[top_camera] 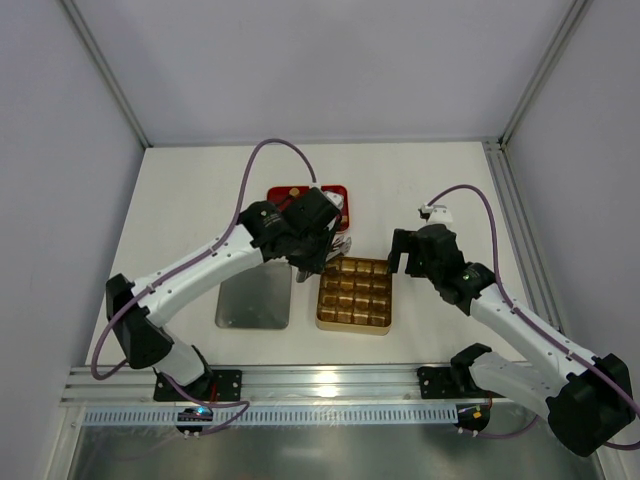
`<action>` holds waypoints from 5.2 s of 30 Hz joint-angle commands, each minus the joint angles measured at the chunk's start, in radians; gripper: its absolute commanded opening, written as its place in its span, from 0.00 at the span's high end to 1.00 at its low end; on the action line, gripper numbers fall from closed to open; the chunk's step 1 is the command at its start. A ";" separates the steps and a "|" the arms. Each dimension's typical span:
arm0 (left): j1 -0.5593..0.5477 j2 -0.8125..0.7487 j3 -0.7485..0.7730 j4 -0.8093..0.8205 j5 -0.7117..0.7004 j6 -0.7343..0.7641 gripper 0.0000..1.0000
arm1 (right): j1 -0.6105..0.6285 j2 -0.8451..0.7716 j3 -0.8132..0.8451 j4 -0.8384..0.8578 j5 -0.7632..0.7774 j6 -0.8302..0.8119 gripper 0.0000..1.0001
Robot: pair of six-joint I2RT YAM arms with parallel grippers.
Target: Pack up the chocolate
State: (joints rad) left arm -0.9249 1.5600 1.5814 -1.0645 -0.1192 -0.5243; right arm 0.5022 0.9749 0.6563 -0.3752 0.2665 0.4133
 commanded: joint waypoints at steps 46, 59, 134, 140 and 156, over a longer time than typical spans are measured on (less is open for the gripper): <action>-0.097 -0.090 -0.110 0.083 -0.020 -0.054 0.64 | -0.001 -0.024 -0.012 0.016 0.019 0.012 0.00; 0.104 -0.026 0.103 0.000 -0.187 0.029 0.64 | 0.001 -0.021 -0.001 0.019 0.000 0.004 0.00; 0.241 0.138 0.259 -0.017 -0.027 0.147 0.87 | 0.001 -0.030 -0.004 0.005 0.008 -0.001 0.00; 0.111 0.084 0.220 -0.023 -0.025 0.103 0.87 | 0.001 -0.033 0.022 -0.024 0.030 0.001 0.00; -0.163 0.058 0.097 0.018 -0.028 -0.031 0.86 | -0.001 -0.108 0.082 -0.126 0.114 0.012 0.00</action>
State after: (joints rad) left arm -1.0706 1.6592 1.6962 -1.0718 -0.1406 -0.5175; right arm 0.5022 0.8875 0.7109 -0.4873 0.3450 0.4210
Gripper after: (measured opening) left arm 0.291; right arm 0.996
